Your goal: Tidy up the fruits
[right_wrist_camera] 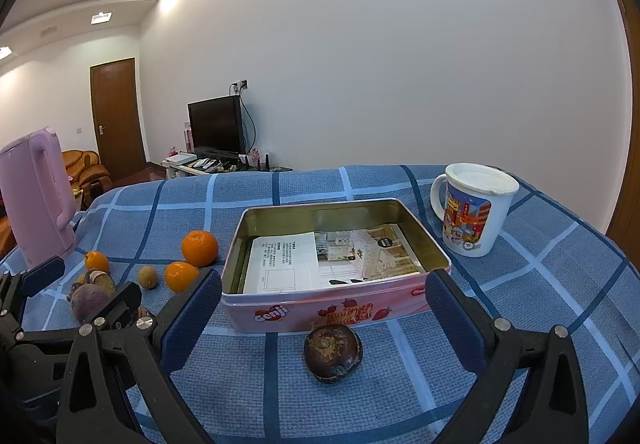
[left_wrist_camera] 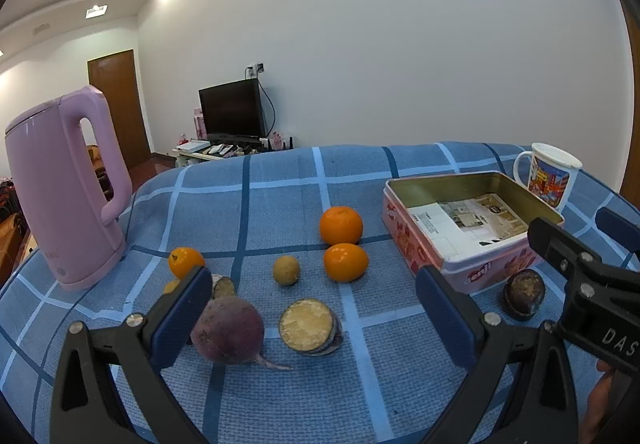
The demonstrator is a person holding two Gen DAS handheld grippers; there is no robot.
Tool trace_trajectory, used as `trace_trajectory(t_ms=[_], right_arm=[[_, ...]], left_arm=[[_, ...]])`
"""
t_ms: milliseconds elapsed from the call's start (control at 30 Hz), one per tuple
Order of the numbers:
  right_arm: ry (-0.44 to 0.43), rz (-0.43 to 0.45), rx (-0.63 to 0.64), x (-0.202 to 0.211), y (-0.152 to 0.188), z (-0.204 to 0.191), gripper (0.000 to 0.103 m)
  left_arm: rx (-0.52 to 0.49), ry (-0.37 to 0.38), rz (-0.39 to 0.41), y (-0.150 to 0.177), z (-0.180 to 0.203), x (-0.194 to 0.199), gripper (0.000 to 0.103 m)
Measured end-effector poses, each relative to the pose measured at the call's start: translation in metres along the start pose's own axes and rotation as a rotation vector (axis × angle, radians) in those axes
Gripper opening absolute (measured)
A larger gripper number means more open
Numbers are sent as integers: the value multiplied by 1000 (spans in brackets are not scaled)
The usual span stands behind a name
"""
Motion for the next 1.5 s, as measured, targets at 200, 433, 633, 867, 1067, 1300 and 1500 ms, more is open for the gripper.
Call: trace_trajectory(t_ms=[200,433,633,867,1067,1300,1500], right_arm=[[1,-2,2,0,0,0,102],[1,-3,0,0,0,0,102],[1,-3,1,0,0,0,102],[1,-2,0,0,0,0,102],[2,-2,0,-1,0,1,102],[-2,-4,-7,0,0,2,102],[-8,3,-25,1,0,7,102]], left_arm=[[0,1,-1,0,0,0,103],[1,1,-1,0,1,0,103],[0,2,-2,0,2,0,103],[6,0,-7,0,1,0,103],[9,-1,-12,0,-1,-1,103],[14,-2,-23,1,-4,-3,103],[11,2,-43,4,-5,-5,103]])
Point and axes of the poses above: each gripper's, at about its wrist camera, not at the fingertips, and x roughly against the way its jaws point, z to its right, y to its underside, the point moved 8 cm from there along -x, roughly the way its jaws point, and after that the axes turned 10 degrees about x, right-handed, at the moved point
